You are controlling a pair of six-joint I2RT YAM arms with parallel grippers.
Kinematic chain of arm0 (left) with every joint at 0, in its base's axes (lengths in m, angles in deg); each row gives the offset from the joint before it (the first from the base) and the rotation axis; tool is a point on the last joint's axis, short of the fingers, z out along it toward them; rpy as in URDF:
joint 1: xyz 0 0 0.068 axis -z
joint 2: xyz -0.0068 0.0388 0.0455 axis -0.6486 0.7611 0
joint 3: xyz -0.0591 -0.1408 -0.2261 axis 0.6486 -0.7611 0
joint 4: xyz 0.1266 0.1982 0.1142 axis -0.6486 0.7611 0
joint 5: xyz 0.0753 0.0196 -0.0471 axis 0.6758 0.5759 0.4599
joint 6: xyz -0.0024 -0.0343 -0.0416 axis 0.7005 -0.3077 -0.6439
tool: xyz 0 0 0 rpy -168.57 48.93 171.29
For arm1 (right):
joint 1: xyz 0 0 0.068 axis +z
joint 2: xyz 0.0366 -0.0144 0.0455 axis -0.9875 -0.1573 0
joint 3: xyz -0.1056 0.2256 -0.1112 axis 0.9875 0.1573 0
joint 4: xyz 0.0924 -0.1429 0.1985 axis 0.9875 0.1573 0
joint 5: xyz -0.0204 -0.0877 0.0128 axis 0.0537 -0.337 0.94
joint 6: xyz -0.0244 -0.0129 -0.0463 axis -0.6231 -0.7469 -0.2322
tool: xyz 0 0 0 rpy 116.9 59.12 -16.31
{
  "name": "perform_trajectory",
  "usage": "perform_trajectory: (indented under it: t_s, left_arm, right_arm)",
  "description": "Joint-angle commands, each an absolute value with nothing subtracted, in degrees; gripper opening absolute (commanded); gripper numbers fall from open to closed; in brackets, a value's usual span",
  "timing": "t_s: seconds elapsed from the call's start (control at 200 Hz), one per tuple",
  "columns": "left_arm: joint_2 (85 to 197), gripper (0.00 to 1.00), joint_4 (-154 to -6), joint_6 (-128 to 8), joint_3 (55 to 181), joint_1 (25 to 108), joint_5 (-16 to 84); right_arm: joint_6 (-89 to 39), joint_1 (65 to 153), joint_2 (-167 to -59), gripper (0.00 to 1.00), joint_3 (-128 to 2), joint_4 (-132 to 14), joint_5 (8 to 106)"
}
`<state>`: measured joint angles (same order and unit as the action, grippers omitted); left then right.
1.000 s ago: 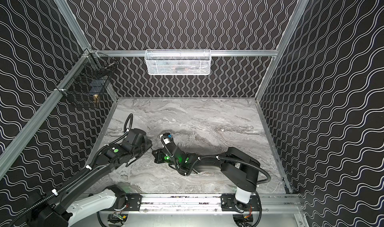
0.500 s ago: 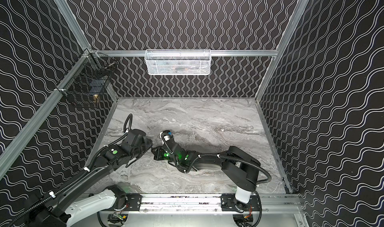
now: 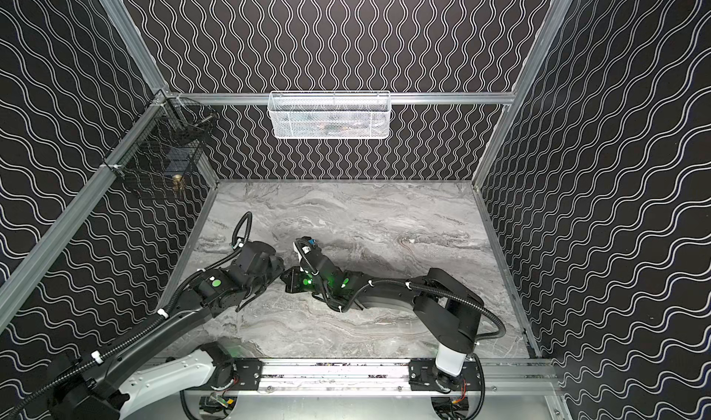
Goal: Unlock with the key
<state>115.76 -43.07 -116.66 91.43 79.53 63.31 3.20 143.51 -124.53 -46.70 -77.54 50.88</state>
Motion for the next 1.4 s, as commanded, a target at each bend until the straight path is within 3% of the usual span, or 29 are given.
perform_trajectory:
  t_s: [0.0,0.4,0.816,1.396]
  left_arm:
    - [114.95,0.06,-42.28,-117.61,91.44,79.81,60.84]
    - [114.15,0.06,-41.77,-117.06,93.48,79.81,66.03]
    - [112.82,0.05,-43.14,-116.82,92.95,79.82,64.37]
    - [112.71,0.04,-44.05,-115.87,92.82,79.82,63.03]
  right_arm:
    - [1.66,143.44,-122.79,0.00,-45.76,-84.12,51.27]
    - [0.07,143.57,-117.26,0.19,-39.84,-85.03,53.78]
    - [5.96,141.91,-119.22,0.16,-37.51,-90.69,56.09]
    - [3.37,141.45,-117.72,0.14,-37.64,-90.01,56.38]
